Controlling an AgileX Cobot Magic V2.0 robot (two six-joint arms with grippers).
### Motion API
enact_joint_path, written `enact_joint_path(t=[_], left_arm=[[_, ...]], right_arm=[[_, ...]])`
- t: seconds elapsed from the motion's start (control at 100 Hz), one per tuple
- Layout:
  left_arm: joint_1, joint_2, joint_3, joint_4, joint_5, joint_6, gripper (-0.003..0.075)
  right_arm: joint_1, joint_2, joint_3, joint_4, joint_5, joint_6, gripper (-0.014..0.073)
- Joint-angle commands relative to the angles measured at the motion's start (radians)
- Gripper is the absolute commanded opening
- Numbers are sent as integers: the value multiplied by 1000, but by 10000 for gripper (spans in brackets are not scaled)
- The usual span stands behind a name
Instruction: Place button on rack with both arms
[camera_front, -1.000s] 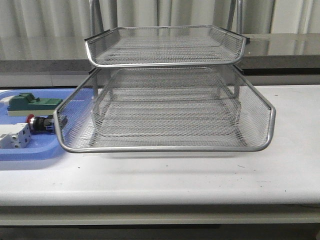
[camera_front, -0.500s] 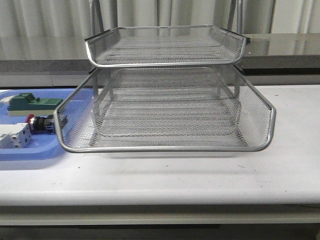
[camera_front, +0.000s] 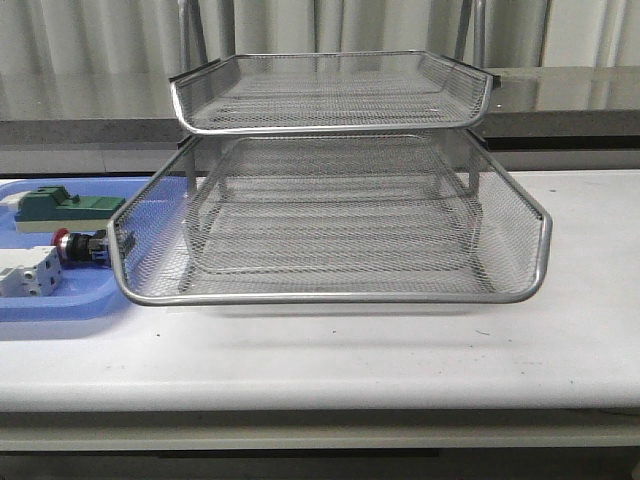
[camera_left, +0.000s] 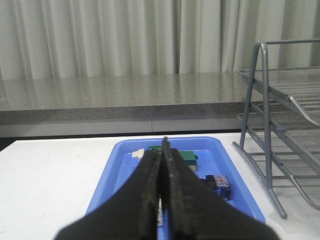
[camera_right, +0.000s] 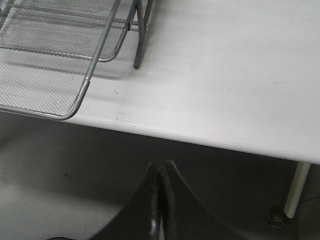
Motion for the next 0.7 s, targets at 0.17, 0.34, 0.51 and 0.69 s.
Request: enact_joint_path(t=[0.17, 0.34, 0.51, 0.69], left_arm=[[0, -31, 42, -4, -72, -7, -20], [0, -31, 42, -4, -72, -7, -20], [0, -31, 35, -14, -113, -7, -20], [0, 17, -63, -105, 21, -7, -20]], right_arm=[[-1, 6, -34, -3, -58, -1, -71], [-1, 6, -34, -3, -58, -1, -71], [-1, 6, -34, -3, -58, -1, -71], [-1, 6, -34, -3, -58, -1, -71]])
